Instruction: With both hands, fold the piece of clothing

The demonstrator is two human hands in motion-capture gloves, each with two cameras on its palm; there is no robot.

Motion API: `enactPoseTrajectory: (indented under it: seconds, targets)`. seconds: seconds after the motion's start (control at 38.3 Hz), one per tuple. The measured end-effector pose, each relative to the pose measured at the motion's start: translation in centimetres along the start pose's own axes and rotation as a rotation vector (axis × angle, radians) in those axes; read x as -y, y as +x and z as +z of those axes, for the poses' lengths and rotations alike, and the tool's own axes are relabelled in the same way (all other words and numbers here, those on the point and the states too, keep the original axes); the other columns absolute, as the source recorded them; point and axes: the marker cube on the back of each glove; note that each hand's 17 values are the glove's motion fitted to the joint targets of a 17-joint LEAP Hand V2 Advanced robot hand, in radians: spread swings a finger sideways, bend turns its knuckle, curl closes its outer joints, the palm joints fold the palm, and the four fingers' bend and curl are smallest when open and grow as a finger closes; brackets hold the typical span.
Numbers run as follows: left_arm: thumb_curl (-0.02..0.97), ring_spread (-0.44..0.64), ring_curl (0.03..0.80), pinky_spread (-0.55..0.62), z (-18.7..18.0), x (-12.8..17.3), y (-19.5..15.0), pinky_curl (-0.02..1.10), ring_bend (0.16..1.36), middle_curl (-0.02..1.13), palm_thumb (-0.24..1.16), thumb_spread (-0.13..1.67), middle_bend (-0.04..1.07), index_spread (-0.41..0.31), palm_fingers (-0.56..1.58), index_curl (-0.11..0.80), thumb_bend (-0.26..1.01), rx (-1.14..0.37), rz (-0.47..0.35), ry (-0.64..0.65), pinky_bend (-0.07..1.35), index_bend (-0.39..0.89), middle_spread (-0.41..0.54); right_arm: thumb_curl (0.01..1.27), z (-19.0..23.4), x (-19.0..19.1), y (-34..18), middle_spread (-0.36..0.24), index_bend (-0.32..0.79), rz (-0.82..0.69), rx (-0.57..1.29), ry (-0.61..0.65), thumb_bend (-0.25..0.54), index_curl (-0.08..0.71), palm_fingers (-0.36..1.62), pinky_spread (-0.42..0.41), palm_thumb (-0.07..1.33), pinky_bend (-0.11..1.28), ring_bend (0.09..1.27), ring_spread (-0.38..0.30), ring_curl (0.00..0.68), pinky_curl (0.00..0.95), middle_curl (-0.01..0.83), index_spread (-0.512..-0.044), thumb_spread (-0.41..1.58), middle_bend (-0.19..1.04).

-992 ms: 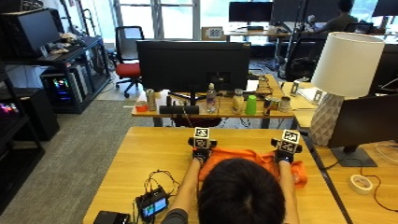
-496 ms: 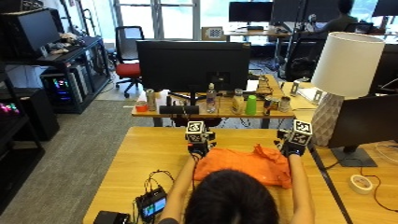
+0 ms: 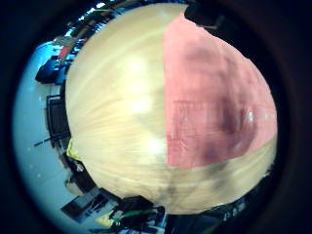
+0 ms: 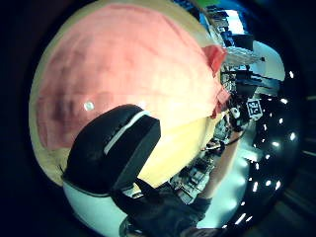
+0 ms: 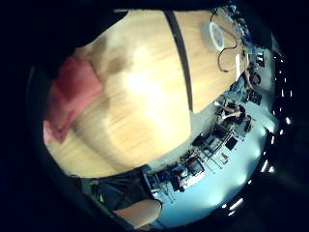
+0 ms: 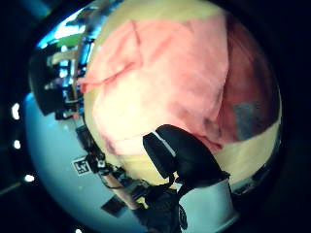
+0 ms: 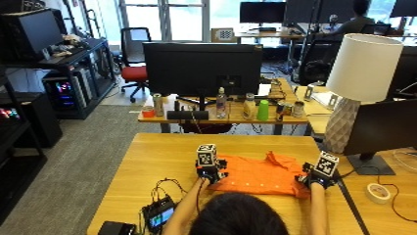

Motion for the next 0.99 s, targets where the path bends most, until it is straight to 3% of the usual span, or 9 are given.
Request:
enactPoseTrajectory:
  seconds: [0.08,0.18,0.29,0.44,0.55,0.63,0.81,0.86,0.99]
  targets:
    - [0.206,0.24,0.395,0.39,1.7,0.1,0.2,0.38,0.69,0.26,0.11,1.06,0.16,-0.097,0.00,0.265,-0.03,-0.029,0.007,-0.073,0.60,0.13,0.174,0.19,2.0,0.3,0.4,0.031,0.06,-0.008,0.025,-0.072,-0.029,0.217,0.07,0.295,0.39,0.64,0.38,0.171,0.338,0.383,0.315,-0.405,1.13,0.18]
    - [0.209,0.27,0.386,0.39,2.9,0.8,0.6,0.38,0.69,0.26,0.09,1.05,0.16,-0.102,-0.01,0.262,-0.03,-0.004,0.038,-0.062,0.61,0.13,0.176,0.21,3.3,0.8,0.4,0.048,0.05,-0.048,0.016,-0.109,-0.022,0.189,0.09,0.299,0.40,0.71,0.44,0.181,0.349,0.395,0.311,-0.401,1.10,0.18]
    - [0.212,0.30,0.375,0.40,4.1,1.1,0.3,0.38,0.69,0.25,0.06,1.04,0.16,-0.109,-0.03,0.254,-0.03,0.069,-0.007,-0.103,0.63,0.12,0.171,0.22,3.3,2.2,0.6,0.057,0.02,-0.003,-0.042,0.028,-0.012,0.152,0.17,0.288,0.43,0.76,0.53,0.170,0.366,0.402,0.311,-0.396,1.07,0.19]
    - [0.217,0.33,0.357,0.41,4.8,0.7,0.3,0.38,0.67,0.26,0.04,1.03,0.18,-0.113,0.00,0.258,-0.03,0.127,-0.013,-0.167,0.63,0.15,0.157,0.26,2.7,2.4,0.2,0.007,-0.03,0.042,-0.115,0.124,0.011,0.079,0.50,0.081,0.54,0.85,0.67,0.033,0.388,0.407,0.355,-0.381,1.04,0.32]
    - [0.223,0.34,0.340,0.41,4.6,0.9,0.3,0.36,0.64,0.27,0.03,1.02,0.18,-0.115,0.03,0.275,-0.03,0.137,-0.030,-0.144,0.60,0.17,0.149,0.27,2.1,2.9,-0.3,-0.018,-0.02,0.040,-0.128,0.206,-0.002,0.057,0.50,0.001,0.57,0.87,0.71,-0.023,0.405,0.417,0.371,-0.376,1.03,0.34]
    - [0.227,0.36,0.326,0.42,4.5,1.0,0.2,0.35,0.62,0.27,0.03,1.02,0.19,-0.116,0.06,0.293,-0.03,0.139,-0.050,-0.124,0.57,0.19,0.138,0.29,1.9,3.3,-0.8,-0.050,-0.01,0.037,-0.113,0.264,0.014,0.043,0.72,-0.090,0.64,0.88,0.81,-0.101,0.439,0.422,0.390,-0.366,1.02,0.38]
    - [0.235,0.37,0.313,0.43,4.5,1.0,0.0,0.34,0.60,0.28,0.03,1.02,0.17,-0.116,0.07,0.306,-0.02,0.152,-0.091,-0.124,0.55,0.17,0.131,0.32,2.6,2.9,-0.3,-0.113,0.07,0.171,-0.088,0.217,0.045,0.074,0.99,-0.201,0.78,0.84,0.82,-0.184,0.446,0.417,0.416,-0.336,1.01,0.41]
    - [0.237,0.37,0.308,0.43,4.5,1.1,0.1,0.34,0.59,0.28,0.03,1.02,0.17,-0.116,0.07,0.309,-0.02,0.145,-0.069,-0.121,0.55,0.17,0.130,0.33,2.6,3.2,-0.3,-0.140,0.12,0.162,-0.075,0.228,0.079,0.099,1.18,-0.220,0.87,0.82,0.81,-0.199,0.450,0.419,0.442,-0.317,1.00,0.48]
    - [0.241,0.38,0.302,0.43,4.5,1.3,0.1,0.34,0.59,0.28,0.02,1.01,0.17,-0.117,0.07,0.314,-0.02,0.145,-0.070,-0.106,0.54,0.16,0.128,0.36,2.2,2.7,-0.4,-0.162,0.18,0.154,-0.048,0.235,0.109,0.167,1.30,-0.246,0.98,0.78,0.81,-0.218,0.463,0.432,0.468,-0.295,0.97,0.52]
